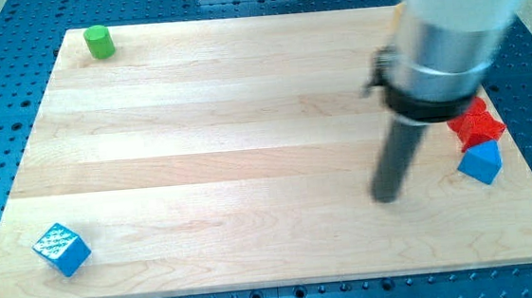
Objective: Put the cube parallel to the red star
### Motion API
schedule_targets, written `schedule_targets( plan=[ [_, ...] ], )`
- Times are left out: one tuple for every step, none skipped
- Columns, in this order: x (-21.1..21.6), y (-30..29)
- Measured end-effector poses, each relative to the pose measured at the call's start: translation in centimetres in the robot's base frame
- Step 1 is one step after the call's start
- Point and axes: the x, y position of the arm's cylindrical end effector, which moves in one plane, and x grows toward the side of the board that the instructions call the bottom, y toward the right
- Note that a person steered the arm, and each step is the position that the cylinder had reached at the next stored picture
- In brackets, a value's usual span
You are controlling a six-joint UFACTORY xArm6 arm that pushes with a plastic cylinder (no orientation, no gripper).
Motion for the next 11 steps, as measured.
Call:
schedule_targets(
  plan=[
    [-3.3,-7.8],
    [-7.1,-16.8],
    [-10.1,-25.6],
    [-10.2,-34.5],
    [-3.0,-38.6],
    [6.1,-38.3],
    [7.5,-37.4],
    [6.4,-34.0],
    [3.8,-29.3],
    [1.5,-29.8],
    [0.2,-31.2]
  ],
)
